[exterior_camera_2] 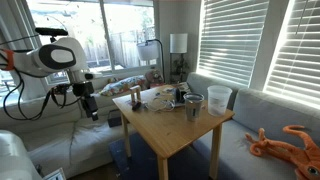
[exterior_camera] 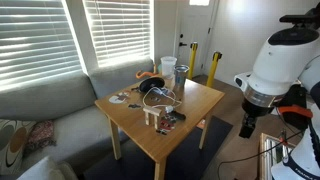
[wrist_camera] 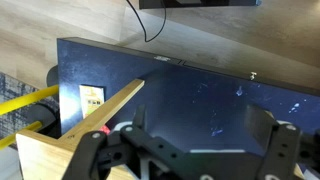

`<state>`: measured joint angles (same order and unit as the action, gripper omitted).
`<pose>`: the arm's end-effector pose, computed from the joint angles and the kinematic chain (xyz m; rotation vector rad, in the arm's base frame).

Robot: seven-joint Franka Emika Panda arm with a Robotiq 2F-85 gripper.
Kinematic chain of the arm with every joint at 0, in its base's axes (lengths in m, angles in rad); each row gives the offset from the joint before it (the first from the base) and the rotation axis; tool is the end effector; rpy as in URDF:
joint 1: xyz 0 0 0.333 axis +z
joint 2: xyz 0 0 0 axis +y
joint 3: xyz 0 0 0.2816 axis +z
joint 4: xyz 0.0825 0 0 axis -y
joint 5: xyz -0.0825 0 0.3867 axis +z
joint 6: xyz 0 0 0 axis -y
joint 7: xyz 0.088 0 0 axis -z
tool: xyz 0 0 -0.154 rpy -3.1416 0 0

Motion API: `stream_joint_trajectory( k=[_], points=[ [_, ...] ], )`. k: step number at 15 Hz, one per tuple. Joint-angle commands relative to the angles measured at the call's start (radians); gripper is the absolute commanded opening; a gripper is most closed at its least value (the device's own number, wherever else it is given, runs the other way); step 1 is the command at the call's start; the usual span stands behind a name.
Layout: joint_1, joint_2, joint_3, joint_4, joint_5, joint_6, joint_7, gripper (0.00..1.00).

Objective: Lay down the silver cup, then move the transparent cup

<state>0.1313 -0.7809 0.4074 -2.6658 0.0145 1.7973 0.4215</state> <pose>0.2944 0.1494 0.3728 2.8439 -0.0220 -0.0094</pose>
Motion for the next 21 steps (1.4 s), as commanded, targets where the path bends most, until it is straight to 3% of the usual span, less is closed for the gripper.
stream_joint_trajectory(
  k=[1,8,10,16,21],
  points=[
    [0.016,0.005,-0.014,0.003,-0.01,-0.003,0.01,1.0],
    [0.016,0.005,-0.014,0.003,-0.01,-0.003,0.01,1.0],
    [-0.009,0.013,-0.031,-0.005,-0.056,0.039,-0.017,1.0],
    [-0.082,0.006,-0.247,0.005,-0.256,0.215,-0.277,1.0],
    [-0.14,0.144,-0.464,0.132,-0.301,0.373,-0.579,1.0]
  ],
)
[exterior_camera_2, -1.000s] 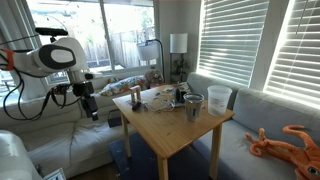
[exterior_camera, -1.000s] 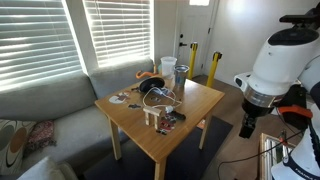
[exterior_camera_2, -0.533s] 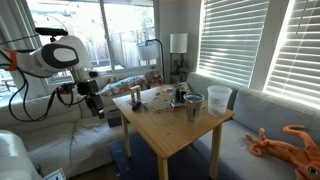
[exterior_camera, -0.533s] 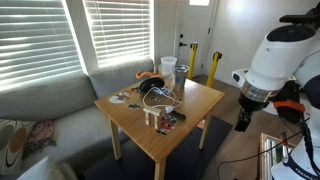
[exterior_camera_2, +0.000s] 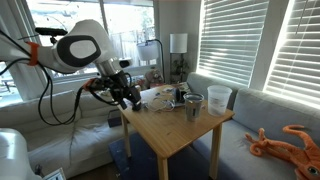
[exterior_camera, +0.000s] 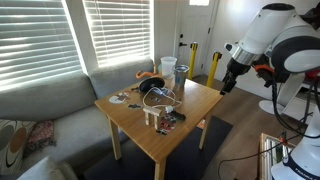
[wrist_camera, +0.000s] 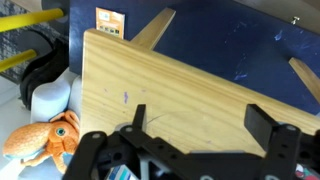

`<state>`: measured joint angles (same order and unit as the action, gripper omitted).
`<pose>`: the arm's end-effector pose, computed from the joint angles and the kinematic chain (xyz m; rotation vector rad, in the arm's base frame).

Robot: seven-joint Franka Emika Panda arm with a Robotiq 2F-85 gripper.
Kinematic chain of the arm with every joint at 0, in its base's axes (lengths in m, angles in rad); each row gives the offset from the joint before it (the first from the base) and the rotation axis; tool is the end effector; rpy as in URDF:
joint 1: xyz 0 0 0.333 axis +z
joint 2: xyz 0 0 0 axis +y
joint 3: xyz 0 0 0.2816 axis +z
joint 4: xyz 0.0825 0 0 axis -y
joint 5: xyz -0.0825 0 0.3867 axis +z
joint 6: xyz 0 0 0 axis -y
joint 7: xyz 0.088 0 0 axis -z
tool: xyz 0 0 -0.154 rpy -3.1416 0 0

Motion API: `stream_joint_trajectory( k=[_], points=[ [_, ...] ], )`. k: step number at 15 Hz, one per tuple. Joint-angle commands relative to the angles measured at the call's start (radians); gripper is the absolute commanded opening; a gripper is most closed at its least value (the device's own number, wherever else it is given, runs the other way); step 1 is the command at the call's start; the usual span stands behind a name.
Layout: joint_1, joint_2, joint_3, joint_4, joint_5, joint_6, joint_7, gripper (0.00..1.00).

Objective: Lay down the silver cup, then move the transparent cup

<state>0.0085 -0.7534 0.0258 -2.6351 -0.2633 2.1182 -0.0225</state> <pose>0.3839 -0.0101 0.4291 2.8558 0.2331 0.3395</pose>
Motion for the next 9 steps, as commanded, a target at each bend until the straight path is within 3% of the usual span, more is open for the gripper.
stream_joint_trajectory(
  k=[1,5,7,8,9],
  points=[
    [-0.019,0.161,-0.109,0.144,-0.014,0.069,-0.183,1.0],
    [0.006,0.336,-0.149,0.314,0.023,0.084,-0.318,1.0],
    [-0.014,0.415,-0.129,0.39,-0.002,0.122,-0.296,1.0],
    [-0.02,0.319,-0.129,0.293,0.007,0.112,-0.29,1.0],
    [-0.021,0.359,-0.126,0.329,0.007,0.121,-0.29,1.0]
  ],
)
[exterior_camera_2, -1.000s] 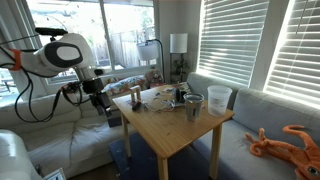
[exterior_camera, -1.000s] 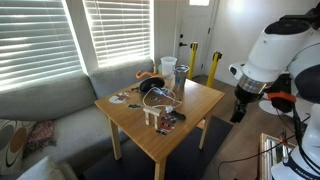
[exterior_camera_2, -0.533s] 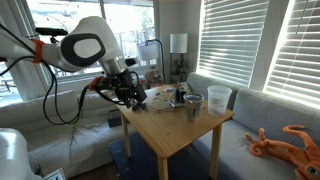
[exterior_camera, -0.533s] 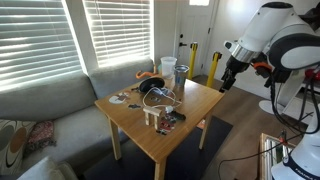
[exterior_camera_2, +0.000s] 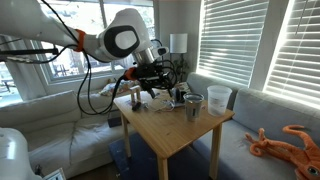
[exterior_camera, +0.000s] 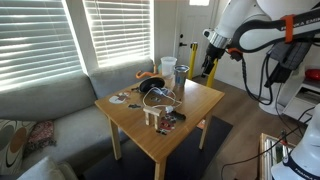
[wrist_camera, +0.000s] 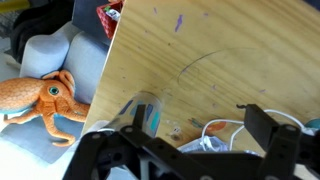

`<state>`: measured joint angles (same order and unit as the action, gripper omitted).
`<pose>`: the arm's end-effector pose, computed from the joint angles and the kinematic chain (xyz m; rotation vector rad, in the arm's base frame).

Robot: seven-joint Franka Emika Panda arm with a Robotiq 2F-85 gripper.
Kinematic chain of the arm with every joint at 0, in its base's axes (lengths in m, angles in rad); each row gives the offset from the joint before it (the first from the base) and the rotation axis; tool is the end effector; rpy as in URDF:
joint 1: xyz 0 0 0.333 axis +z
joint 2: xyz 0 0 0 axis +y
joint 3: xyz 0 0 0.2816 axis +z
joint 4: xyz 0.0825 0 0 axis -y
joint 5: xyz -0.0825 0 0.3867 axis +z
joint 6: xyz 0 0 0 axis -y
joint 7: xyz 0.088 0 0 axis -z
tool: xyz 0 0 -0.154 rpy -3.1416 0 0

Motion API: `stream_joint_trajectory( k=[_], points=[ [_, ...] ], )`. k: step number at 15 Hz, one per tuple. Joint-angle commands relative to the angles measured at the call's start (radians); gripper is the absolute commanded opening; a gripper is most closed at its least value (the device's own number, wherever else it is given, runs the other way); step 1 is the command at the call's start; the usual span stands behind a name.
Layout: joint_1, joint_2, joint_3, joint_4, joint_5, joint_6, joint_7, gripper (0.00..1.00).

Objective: Lay down the silver cup, then move the transparent cup

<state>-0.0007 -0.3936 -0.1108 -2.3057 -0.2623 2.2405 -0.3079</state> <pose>0.4893 -0.0731 0.4558 2.8244 0.4661 0.4074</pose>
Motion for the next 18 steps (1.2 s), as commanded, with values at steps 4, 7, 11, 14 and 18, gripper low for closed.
stream_joint_trajectory(
  k=[4,7,11,14,18],
  points=[
    [-0.013,0.059,0.014,0.051,0.006,0.001,-0.004,1.0],
    [-0.008,0.075,0.005,0.062,0.013,0.034,-0.027,1.0],
    [0.011,0.149,-0.028,0.1,0.045,0.186,-0.162,1.0],
    [0.021,0.204,-0.039,0.124,0.096,0.249,-0.264,1.0],
    [0.02,0.279,-0.031,0.172,0.183,0.268,-0.371,1.0]
  ],
)
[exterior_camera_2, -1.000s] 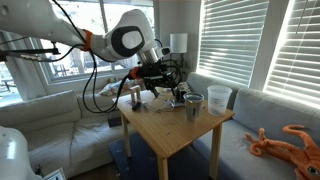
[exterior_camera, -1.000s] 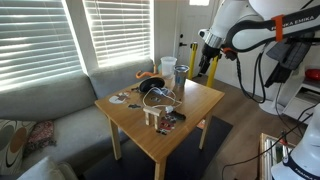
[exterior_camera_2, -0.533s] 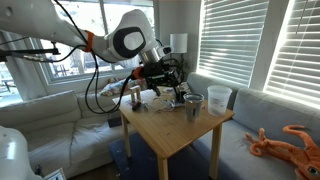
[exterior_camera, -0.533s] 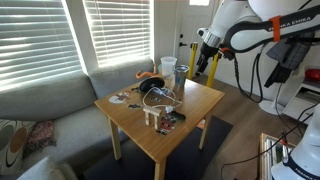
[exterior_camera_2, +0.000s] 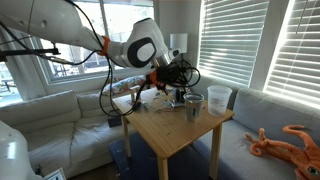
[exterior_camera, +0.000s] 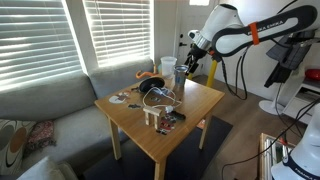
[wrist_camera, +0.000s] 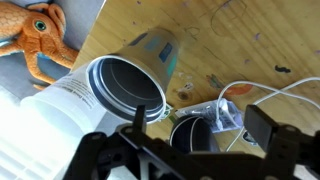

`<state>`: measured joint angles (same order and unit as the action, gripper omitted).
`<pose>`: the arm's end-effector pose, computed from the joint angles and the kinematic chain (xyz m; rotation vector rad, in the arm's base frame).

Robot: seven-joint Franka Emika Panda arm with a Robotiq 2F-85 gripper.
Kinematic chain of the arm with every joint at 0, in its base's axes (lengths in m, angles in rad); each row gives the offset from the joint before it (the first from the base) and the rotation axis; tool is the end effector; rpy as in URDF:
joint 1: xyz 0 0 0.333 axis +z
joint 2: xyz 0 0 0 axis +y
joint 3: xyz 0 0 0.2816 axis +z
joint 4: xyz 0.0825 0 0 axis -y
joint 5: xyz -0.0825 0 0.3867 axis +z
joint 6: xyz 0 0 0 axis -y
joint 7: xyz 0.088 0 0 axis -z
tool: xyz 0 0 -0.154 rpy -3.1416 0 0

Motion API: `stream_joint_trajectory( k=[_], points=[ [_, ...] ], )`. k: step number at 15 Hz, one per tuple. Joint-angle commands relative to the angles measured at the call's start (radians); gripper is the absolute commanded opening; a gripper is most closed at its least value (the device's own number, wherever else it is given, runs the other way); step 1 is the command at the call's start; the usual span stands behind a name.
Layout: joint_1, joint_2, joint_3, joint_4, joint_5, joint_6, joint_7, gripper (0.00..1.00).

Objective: Lay down the silver cup, then move the transparent cup

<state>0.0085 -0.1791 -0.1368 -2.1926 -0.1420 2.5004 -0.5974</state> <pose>0.5607 -0.0768 0.4379 2.7159 0.7781 0.6100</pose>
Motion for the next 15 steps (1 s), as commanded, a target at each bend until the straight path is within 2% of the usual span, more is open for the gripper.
stream_joint_trajectory(
  k=[1,5,10,12,13,15],
  points=[
    [0.004,0.083,0.0,0.07,0.069,0.008,-0.092,1.0],
    [-0.018,0.134,0.01,0.105,0.086,-0.009,-0.104,0.94],
    [-0.039,0.168,0.017,0.132,0.103,-0.016,-0.102,0.94],
    [-0.045,0.175,0.019,0.14,0.109,-0.022,-0.1,0.83],
    [-0.048,0.176,0.02,0.144,0.11,-0.029,-0.095,0.63],
    [-0.052,0.179,0.022,0.151,0.107,-0.052,-0.085,0.58]
  ],
)
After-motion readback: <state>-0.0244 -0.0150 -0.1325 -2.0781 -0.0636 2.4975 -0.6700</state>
